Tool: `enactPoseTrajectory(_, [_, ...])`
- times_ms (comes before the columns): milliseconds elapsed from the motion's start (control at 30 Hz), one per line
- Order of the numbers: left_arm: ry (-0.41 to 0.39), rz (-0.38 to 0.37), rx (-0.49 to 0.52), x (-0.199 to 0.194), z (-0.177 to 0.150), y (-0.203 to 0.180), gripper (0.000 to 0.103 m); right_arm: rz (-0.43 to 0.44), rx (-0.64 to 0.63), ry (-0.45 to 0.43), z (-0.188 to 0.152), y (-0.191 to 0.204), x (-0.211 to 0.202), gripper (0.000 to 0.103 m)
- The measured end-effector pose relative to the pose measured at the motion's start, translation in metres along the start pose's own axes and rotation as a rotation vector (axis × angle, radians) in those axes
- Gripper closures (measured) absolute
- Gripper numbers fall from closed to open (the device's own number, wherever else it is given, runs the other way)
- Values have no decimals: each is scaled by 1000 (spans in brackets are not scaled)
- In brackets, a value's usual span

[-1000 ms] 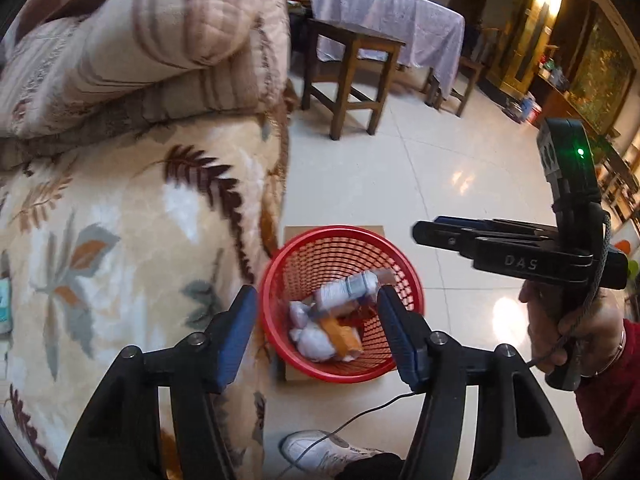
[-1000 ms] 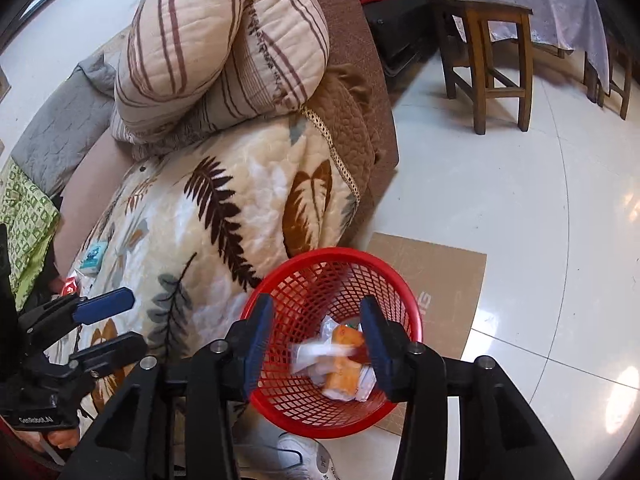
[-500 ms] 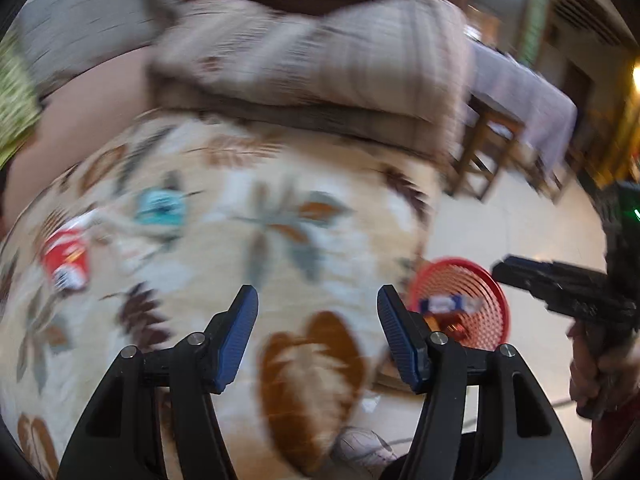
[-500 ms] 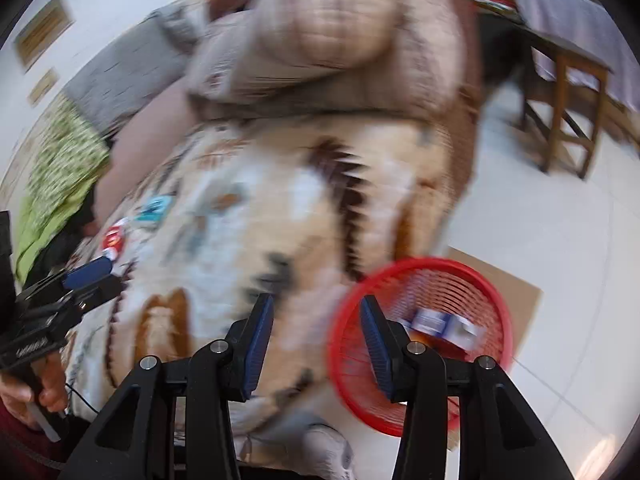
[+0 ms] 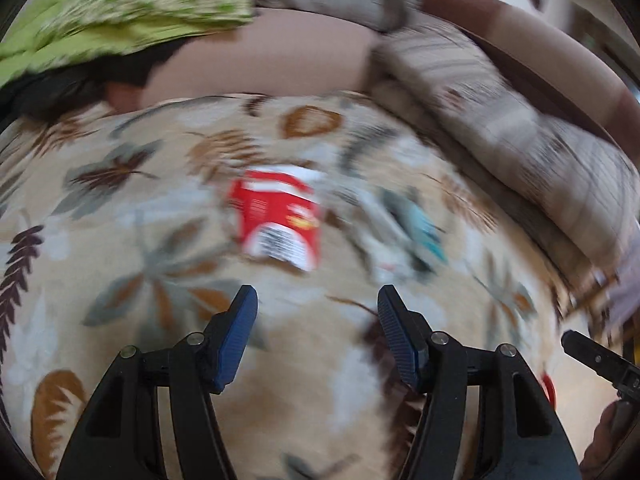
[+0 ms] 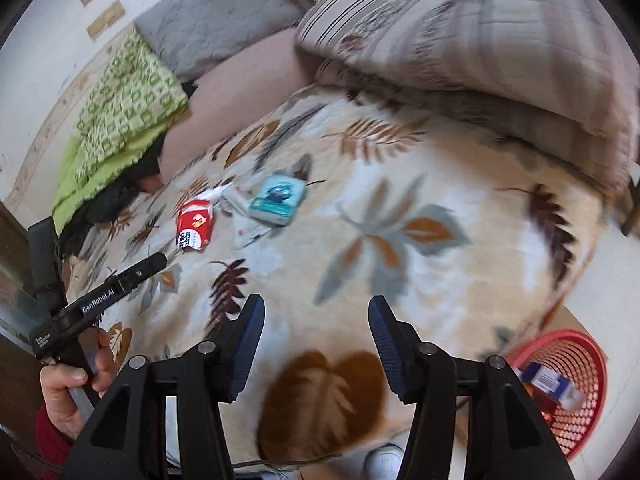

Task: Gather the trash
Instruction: 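Move both open tools back toward the remaining trash on the bed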

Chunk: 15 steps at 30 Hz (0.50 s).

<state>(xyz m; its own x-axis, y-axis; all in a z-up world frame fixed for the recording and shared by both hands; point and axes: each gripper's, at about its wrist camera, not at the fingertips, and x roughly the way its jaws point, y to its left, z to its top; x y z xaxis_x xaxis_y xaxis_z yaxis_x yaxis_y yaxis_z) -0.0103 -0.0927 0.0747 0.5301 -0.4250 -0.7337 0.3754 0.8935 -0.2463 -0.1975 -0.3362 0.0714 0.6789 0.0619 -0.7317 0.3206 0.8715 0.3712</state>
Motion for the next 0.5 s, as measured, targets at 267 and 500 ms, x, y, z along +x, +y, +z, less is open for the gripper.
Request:
enactPoseTrajectory(267, [16, 20, -135, 23, 13, 39, 41, 45, 79, 126, 67, 29, 108, 37])
enactPoseTrajectory(500, [-18, 39, -108, 28, 24, 41, 30, -63, 140, 169, 105, 39, 185, 37])
